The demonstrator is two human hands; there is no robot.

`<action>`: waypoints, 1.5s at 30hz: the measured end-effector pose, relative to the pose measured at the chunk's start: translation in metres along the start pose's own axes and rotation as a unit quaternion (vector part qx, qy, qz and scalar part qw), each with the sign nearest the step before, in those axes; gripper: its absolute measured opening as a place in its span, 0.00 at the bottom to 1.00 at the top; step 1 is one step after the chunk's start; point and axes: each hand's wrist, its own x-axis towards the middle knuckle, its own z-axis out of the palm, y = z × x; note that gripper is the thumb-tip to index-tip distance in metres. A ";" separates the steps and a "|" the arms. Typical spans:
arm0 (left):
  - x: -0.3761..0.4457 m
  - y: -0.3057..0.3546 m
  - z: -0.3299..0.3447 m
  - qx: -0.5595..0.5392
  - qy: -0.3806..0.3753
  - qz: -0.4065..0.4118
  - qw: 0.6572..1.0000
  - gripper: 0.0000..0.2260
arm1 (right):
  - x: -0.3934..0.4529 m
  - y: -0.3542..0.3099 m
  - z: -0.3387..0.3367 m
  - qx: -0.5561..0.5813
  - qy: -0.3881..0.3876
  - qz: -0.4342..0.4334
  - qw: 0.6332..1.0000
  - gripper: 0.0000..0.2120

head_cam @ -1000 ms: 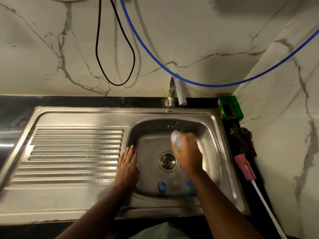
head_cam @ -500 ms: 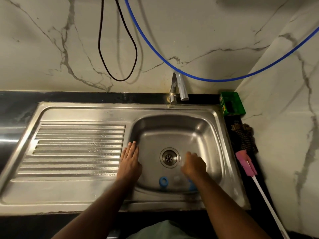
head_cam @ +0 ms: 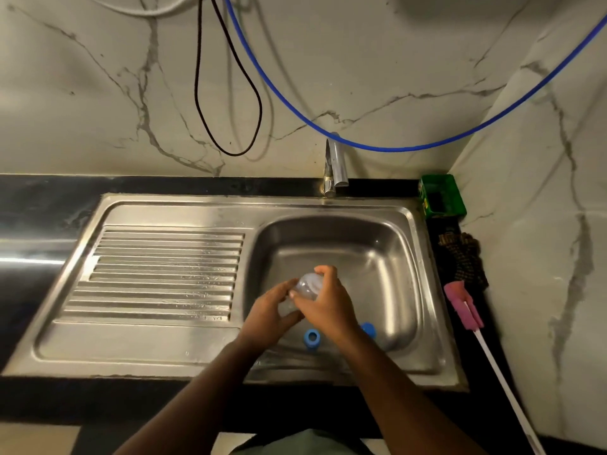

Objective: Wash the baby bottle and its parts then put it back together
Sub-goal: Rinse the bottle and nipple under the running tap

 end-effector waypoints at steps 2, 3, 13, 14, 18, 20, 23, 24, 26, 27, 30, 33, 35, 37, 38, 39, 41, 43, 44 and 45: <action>-0.005 0.007 -0.015 -0.027 0.042 -0.011 0.999 0.26 | -0.006 -0.009 0.005 0.101 -0.013 0.000 0.995 0.34; -0.007 0.007 -0.023 -0.027 0.059 -0.012 0.998 0.25 | -0.008 -0.013 0.008 0.146 -0.023 -0.002 0.989 0.34; -0.024 -0.029 -0.116 -0.051 0.127 -0.058 0.989 0.24 | -0.010 -0.083 0.079 0.186 -0.101 -0.062 0.975 0.29; -0.024 -0.037 -0.127 -0.043 0.129 -0.055 0.989 0.24 | -0.007 -0.092 0.093 0.188 -0.102 -0.061 0.975 0.28; -0.021 -0.086 -0.189 -0.018 0.151 -0.069 0.986 0.27 | 0.007 -0.136 0.168 0.159 -0.089 -0.054 0.982 0.32; -0.020 -0.115 -0.221 -0.009 0.158 -0.080 0.984 0.26 | 0.015 -0.157 0.207 0.142 -0.093 -0.044 0.985 0.35; -0.017 -0.152 -0.264 -0.024 0.146 -0.113 0.983 0.25 | 0.025 -0.184 0.255 0.116 -0.102 -0.035 0.987 0.31; -0.016 -0.158 -0.269 -0.027 0.139 -0.115 0.983 0.25 | 0.027 -0.187 0.261 0.109 -0.108 -0.029 0.988 0.29; -0.014 -0.173 -0.282 -0.026 0.125 -0.123 0.984 0.25 | 0.033 -0.197 0.279 0.094 -0.108 -0.008 0.990 0.27; -0.014 -0.177 -0.288 -0.027 0.119 -0.128 0.984 0.25 | 0.036 -0.202 0.289 0.085 -0.106 0.000 0.991 0.28; -0.012 -0.186 -0.294 -0.056 0.116 -0.157 0.979 0.22 | 0.043 -0.208 0.305 0.064 -0.098 0.007 0.993 0.27; -0.010 -0.191 -0.297 -0.076 0.108 -0.155 0.979 0.22 | 0.045 -0.212 0.308 0.053 -0.084 0.021 0.995 0.27; -0.010 -0.196 -0.299 -0.078 0.092 -0.155 0.980 0.24 | 0.045 -0.214 0.306 0.041 -0.078 0.021 0.996 0.27; -0.010 -0.201 -0.301 -0.076 0.085 -0.167 0.979 0.28 | 0.043 -0.214 0.306 0.027 -0.070 0.018 0.997 0.26; -0.010 -0.201 -0.300 -0.079 0.083 -0.171 0.979 0.30 | 0.042 -0.214 0.306 0.016 -0.066 0.019 0.998 0.27; -0.011 -0.202 -0.301 -0.083 0.081 -0.174 0.978 0.32 | 0.042 -0.212 0.307 0.007 -0.063 0.021 0.998 0.27; -0.014 -0.204 -0.300 -0.094 0.082 -0.167 0.978 0.34 | 0.041 -0.209 0.307 0.009 -0.067 0.032 0.997 0.29; -0.021 -0.207 -0.298 -0.085 0.090 -0.161 0.979 0.36 | 0.039 -0.206 0.302 0.013 -0.076 0.039 0.996 0.32; -0.025 -0.208 -0.298 -0.070 0.101 -0.159 0.980 0.37 | 0.038 -0.205 0.299 0.013 -0.079 0.038 0.996 0.32; -0.030 -0.208 -0.296 -0.052 0.116 -0.160 0.979 0.37 | 0.037 -0.204 0.296 0.013 -0.080 0.035 0.996 0.33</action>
